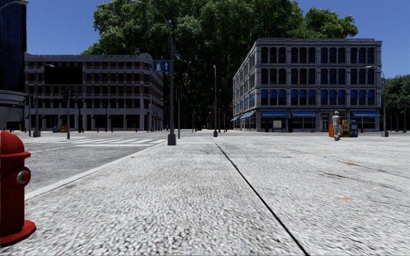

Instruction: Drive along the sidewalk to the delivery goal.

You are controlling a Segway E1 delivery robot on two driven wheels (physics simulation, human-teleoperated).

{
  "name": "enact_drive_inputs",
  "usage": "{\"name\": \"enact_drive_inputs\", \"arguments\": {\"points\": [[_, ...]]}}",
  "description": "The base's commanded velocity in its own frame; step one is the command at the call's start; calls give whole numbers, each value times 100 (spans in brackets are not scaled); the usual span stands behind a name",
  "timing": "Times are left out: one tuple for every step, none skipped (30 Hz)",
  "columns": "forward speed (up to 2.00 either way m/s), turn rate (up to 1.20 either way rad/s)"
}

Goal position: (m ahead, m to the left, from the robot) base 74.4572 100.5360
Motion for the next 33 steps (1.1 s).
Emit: {"name": "enact_drive_inputs", "arguments": {"points": [[200, 0], [200, 0], [200, 0], [200, 0], [200, 0], [200, 0], [200, 0], [200, 0], [200, 0], [200, 0], [200, 0], [200, 0], [200, 0], [200, 0], [200, 0], [200, 0], [200, 0], [200, 0], [200, 0], [197, 0], [193, 0], [193, 0], [192, 0], [191, 0], [191, 0], [191, 0], [191, 0], [191, 0], [191, 0], [191, 0], [191, 0], [191, 0], [191, 0]]}}
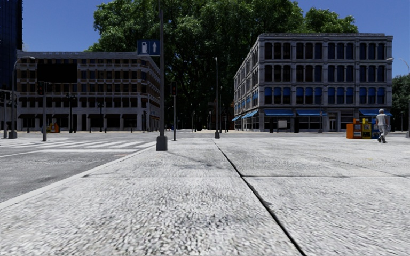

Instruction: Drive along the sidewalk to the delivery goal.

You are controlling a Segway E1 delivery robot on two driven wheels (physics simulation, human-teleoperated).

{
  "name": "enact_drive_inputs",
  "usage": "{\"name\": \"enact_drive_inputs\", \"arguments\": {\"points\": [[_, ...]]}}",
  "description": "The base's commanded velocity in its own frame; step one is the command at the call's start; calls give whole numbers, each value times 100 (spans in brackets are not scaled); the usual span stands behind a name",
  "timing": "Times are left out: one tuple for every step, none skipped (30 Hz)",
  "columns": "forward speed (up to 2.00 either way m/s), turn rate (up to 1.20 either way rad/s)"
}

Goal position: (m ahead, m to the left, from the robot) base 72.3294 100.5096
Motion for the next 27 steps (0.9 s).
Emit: {"name": "enact_drive_inputs", "arguments": {"points": [[191, 0], [191, 0], [191, 0], [191, 0], [191, 0], [191, 0], [191, 0], [191, 0], [192, 0], [192, 0], [192, 0], [192, 0], [192, 0], [192, 0], [193, 0], [193, 0], [193, 0], [193, 0], [193, 0], [193, 0], [193, 0], [193, 0], [193, 0], [193, 0], [193, 0], [193, 0], [193, 0]]}}
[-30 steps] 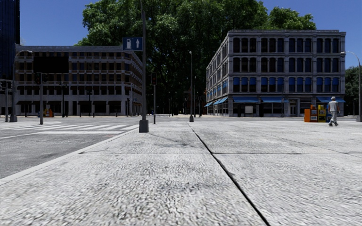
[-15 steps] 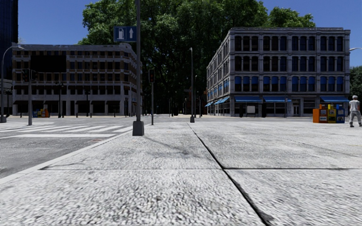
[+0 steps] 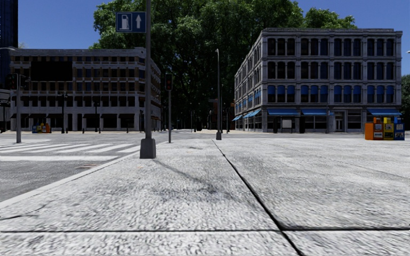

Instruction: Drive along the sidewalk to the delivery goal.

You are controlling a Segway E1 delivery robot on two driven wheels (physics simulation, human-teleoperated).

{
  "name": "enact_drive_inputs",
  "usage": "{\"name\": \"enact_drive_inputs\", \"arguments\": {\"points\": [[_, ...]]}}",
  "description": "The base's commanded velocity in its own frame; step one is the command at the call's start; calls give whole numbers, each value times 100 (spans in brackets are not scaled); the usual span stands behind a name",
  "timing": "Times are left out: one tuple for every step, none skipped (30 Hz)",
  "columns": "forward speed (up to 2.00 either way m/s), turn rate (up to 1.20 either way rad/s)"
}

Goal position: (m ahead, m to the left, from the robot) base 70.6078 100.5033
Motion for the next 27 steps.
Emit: {"name": "enact_drive_inputs", "arguments": {"points": [[193, 0], [193, 0], [193, 0], [193, 0], [193, 0], [193, 0], [193, 0], [193, 0], [194, 0], [194, 0], [194, 0], [194, 0], [194, 0], [194, 0], [194, 0], [194, 0], [195, 0], [195, 0], [195, 0], [195, 0], [195, 0], [195, 0], [195, 0], [195, 0], [195, 0], [195, 0], [195, 0]]}}
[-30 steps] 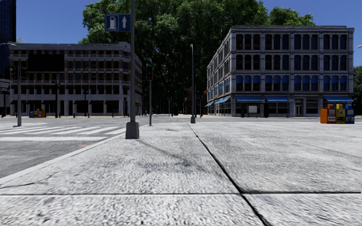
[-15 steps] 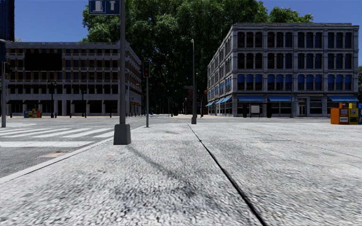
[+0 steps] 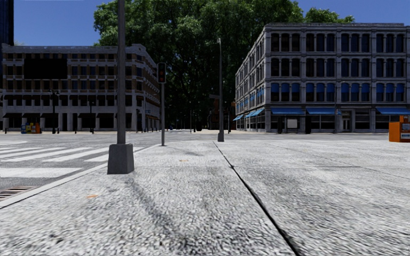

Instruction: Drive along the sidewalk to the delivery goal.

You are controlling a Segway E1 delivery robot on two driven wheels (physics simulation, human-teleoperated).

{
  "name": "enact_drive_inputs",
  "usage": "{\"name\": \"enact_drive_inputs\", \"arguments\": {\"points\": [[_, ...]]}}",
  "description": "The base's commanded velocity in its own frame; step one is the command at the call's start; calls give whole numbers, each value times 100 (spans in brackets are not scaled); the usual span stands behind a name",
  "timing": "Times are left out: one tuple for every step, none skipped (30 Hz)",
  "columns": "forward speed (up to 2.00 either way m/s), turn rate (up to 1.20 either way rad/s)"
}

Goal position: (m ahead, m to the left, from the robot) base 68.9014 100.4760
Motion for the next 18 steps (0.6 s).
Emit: {"name": "enact_drive_inputs", "arguments": {"points": [[195, 0], [195, 0], [195, 0], [195, 0], [195, 0], [195, 0], [195, 0], [195, 0], [195, 0], [195, 0], [195, 0], [195, 0], [195, 0], [195, 0], [195, 0], [195, 0], [195, 0], [195, 0]]}}
